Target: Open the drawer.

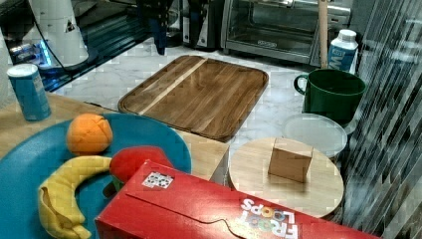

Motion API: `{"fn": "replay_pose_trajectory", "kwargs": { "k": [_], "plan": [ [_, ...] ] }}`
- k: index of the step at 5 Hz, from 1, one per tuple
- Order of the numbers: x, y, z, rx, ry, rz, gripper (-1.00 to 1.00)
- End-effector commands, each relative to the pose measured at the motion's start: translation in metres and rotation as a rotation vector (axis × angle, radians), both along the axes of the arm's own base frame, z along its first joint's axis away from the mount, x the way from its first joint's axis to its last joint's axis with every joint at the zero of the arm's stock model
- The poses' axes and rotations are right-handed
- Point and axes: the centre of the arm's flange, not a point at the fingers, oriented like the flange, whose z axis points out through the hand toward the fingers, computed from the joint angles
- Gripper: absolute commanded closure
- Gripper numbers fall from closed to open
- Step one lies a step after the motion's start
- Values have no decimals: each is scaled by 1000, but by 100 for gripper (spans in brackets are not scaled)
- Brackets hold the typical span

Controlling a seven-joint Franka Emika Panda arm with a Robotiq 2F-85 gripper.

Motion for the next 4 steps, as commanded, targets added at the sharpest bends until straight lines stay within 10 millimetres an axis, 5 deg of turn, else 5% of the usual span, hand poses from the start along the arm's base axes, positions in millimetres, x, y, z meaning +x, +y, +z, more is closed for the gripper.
{"fn": "replay_pose_trajectory", "kwargs": {
  "k": [1, 4],
  "plan": [
    [5, -5, -52, -22, 58, 116, -100],
    [-5, -50, -89, -46, 24, 122, -100]
  ]
}}
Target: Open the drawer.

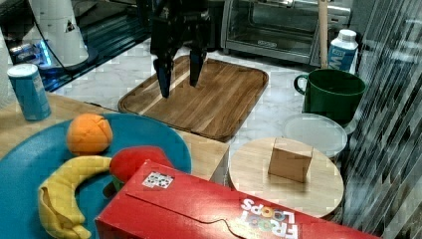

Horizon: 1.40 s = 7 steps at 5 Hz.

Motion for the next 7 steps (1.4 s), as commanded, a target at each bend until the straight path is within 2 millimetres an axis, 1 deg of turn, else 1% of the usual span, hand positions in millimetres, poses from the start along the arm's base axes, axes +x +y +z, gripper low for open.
{"fn": "replay_pose_trajectory", "kwargs": {
  "k": [1, 2, 3, 5, 6, 7],
  "plan": [
    [-22, -32, -30, -27, 15, 16, -100],
    [-25, -21, -45, -14, -1, -4, -100],
    [-29, -13, -56, -1, -13, -28, -100],
    [-36, -14, -77, -12, -20, -23, -100],
    [-36, -17, -85, -26, -19, -20, -100],
    [-31, -13, -92, -20, 13, -16, -100]
  ]
}}
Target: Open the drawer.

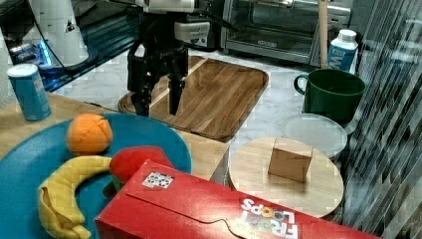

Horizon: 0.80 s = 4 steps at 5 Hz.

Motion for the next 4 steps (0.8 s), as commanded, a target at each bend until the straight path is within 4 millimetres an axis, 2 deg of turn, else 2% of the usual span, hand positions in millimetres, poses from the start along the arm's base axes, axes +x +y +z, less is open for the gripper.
{"fn": "replay_pose_trajectory", "kwargs": {
  "k": [1, 2, 4],
  "plan": [
    [6, 36, -48, 16, 0, -41, -100],
    [11, 53, -43, 19, 20, -34, -100],
    [10, 110, -30, 33, 36, -40, -100]
  ]
}}
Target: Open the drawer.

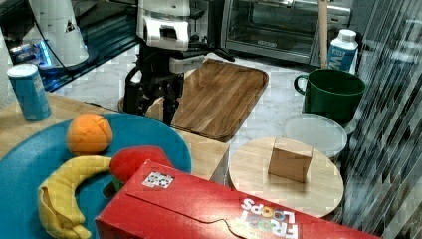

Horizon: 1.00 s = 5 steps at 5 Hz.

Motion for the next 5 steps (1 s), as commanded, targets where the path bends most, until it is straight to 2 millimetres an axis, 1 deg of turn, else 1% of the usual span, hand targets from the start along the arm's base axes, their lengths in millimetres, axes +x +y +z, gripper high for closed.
{"fn": "replay_pose_trajectory", "kwargs": {
  "k": [1, 2, 3, 4, 5],
  "plan": [
    [23, 133, 13, 22, -45, 37, -100],
    [26, 155, -2, 8, -77, 79, -100],
    [23, 185, -5, 11, -71, 97, -100],
    [15, 217, -7, 7, -73, 126, -100],
    [6, 249, 1, 26, -55, 155, -100]
  ]
}}
